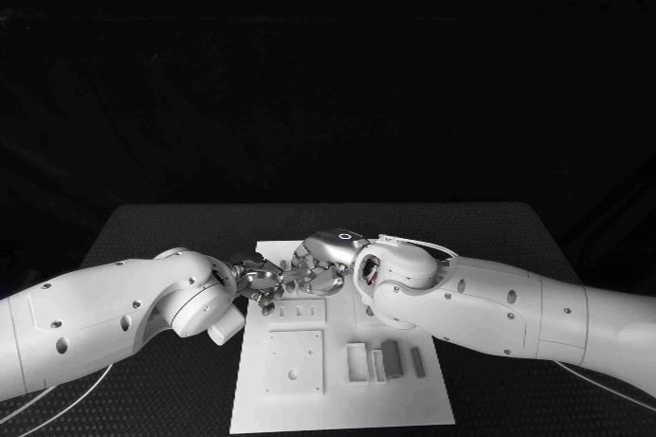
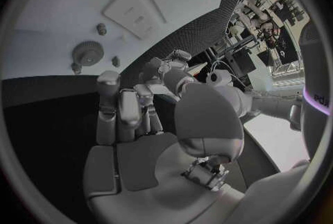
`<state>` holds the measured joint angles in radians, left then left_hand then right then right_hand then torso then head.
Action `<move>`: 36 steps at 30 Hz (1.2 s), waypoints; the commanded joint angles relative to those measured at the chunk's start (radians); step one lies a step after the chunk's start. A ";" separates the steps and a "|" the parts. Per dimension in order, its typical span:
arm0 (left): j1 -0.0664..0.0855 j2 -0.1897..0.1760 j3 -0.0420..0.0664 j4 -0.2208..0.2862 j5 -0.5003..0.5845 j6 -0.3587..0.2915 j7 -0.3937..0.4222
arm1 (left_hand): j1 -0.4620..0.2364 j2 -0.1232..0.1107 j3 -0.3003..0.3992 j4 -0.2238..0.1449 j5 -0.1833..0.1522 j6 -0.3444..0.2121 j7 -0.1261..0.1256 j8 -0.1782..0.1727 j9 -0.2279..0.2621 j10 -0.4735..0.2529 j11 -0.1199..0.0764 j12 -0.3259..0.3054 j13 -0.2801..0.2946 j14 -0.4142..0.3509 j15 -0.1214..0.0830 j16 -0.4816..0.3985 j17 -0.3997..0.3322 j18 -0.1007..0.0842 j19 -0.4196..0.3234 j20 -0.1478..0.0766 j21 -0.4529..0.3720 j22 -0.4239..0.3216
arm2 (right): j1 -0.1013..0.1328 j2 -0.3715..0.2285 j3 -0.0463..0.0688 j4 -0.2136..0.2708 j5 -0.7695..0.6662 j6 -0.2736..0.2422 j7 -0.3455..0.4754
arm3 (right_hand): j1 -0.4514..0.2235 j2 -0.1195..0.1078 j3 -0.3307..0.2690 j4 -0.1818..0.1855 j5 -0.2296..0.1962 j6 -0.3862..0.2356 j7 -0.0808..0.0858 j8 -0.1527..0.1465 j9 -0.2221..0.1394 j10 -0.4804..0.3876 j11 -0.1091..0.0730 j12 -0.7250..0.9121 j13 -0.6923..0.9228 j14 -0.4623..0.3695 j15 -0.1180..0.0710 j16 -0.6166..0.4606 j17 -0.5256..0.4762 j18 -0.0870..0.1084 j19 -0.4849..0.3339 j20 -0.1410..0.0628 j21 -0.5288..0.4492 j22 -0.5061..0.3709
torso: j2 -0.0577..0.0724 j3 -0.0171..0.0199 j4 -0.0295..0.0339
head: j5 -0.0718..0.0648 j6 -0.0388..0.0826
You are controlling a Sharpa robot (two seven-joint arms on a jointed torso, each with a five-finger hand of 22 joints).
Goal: Assemble the parts on the task board
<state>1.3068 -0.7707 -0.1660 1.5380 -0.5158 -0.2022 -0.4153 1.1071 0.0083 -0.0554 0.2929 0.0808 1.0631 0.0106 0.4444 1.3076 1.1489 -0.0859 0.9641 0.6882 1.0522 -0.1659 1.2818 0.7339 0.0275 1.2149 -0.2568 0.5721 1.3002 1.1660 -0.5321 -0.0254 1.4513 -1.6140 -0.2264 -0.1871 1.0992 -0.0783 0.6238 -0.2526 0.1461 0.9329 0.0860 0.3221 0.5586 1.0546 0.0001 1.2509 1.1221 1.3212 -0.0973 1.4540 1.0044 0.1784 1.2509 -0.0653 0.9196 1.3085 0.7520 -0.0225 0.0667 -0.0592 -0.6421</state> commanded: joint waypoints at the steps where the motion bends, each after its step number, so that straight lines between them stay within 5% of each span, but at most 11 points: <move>1: 0.000 0.007 0.001 0.007 0.000 0.023 0.002 | -0.012 0.000 0.004 0.000 0.003 0.010 -0.001 -0.006 0.011 -0.004 -0.004 0.005 -0.001 -0.008 0.001 0.006 -0.002 0.018 0.005 -0.002 -0.006 0.002 | 0.000 0.011 0.001 0.014 -0.009 0.000 0.030 | -0.001 0.000 0.001 -0.003 0.004 0.027 0.029 0.005 0.001 -0.003 0.004 -0.002 0.001 -0.001 -0.006 -0.002 0.001 0.083 0.002 -0.004 0.004 0.017 | 0.000 -0.0005 0.0007 | 0.000 -0.001; 29: 0.000 0.011 0.001 0.011 0.000 0.035 -0.005 | 0.030 0.011 0.015 -0.003 0.022 0.011 0.007 -0.051 -0.008 -0.017 0.003 0.002 -0.020 -0.022 0.006 0.006 -0.021 0.016 -0.005 0.002 -0.024 0.011 | -0.002 0.022 0.001 0.018 -0.008 -0.002 0.032 | 0.000 0.000 0.001 -0.004 0.004 0.027 0.029 0.005 0.002 -0.002 0.004 -0.002 0.001 -0.001 -0.006 -0.002 0.002 0.083 0.002 -0.004 0.004 0.017 | 0.000 0.0003 0.0005 | 0.002 -0.008; 36: 0.000 0.010 0.001 0.011 0.000 0.031 -0.007 | 0.027 0.029 0.009 -0.003 0.103 0.015 0.010 -0.071 -0.013 -0.022 0.007 0.003 -0.031 -0.028 0.010 0.009 -0.032 0.015 -0.008 0.005 -0.037 0.017 | -0.005 0.025 0.001 0.011 -0.009 0.002 0.032 | 0.000 0.000 0.001 -0.005 0.005 0.027 0.029 0.004 0.002 -0.001 0.004 -0.001 0.002 -0.001 -0.006 -0.002 0.003 0.083 0.003 -0.005 0.004 0.017 | 0.000 0.0006 -0.0003 | 0.002 -0.010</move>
<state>1.3080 -0.7702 -0.1654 1.5398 -0.5168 -0.1933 -0.4307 1.1335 0.0310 -0.0453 0.2887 0.1805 1.0737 0.0209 0.3795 1.2952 1.1341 -0.0783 0.9641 0.6588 1.0291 -0.1571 1.2890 0.7029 0.0280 1.2132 -0.2550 0.5393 1.3080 1.1611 -0.5190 -0.0268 1.4468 -1.6170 -0.2188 -0.2030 1.0992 -0.0783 0.6224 -0.2540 0.1460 0.9338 0.0871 0.3245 0.5591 1.0549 0.0004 1.2512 1.1233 1.3213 -0.0972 1.4540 1.0058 0.1785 1.2523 -0.0635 0.9196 1.3085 0.7518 -0.0220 0.0669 -0.0569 -0.6514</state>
